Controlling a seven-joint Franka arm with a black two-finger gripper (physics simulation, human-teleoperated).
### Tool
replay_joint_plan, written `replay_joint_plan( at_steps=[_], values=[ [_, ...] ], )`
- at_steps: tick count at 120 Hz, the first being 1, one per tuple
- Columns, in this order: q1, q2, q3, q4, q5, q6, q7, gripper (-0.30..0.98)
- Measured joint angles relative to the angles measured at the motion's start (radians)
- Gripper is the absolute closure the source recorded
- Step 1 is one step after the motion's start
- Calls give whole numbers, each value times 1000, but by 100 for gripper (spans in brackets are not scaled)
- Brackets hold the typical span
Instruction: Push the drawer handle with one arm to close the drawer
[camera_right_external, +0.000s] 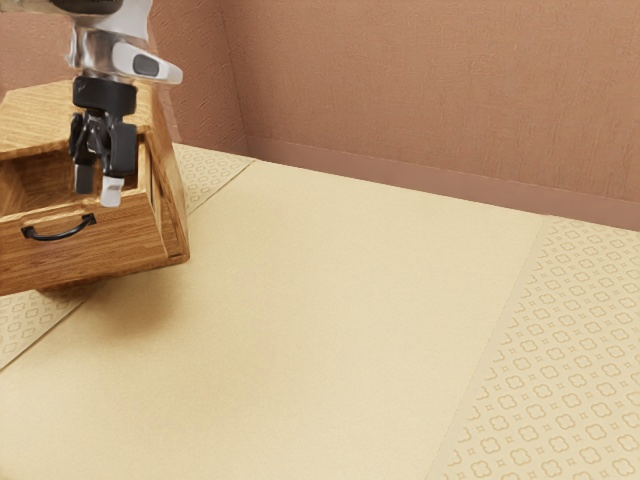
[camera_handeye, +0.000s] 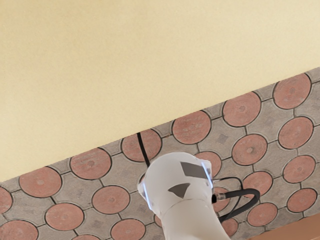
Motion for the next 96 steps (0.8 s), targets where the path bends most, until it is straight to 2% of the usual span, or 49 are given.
replay_joint_plan(
  at_steps=[22,32,40,49,66,72,76,90,96],
  values=[
    [11,-4,0,-1,-15,233,189,0],
    [42,-103,-9,87,-18,261,217,0],
    [65,-169,-43,109,-18,241,187,0],
    [73,-188,-47,95,-31,189,139,0],
    [79,-185,-46,-30,-52,123,-25,0],
    [129,-187,-43,-81,-62,109,-118,0],
    [176,-188,-42,-108,-71,101,-183,6],
    [372,-176,-39,-175,-127,83,-416,38],
    [435,-213,-37,-241,-143,88,-501,48]
  ],
)
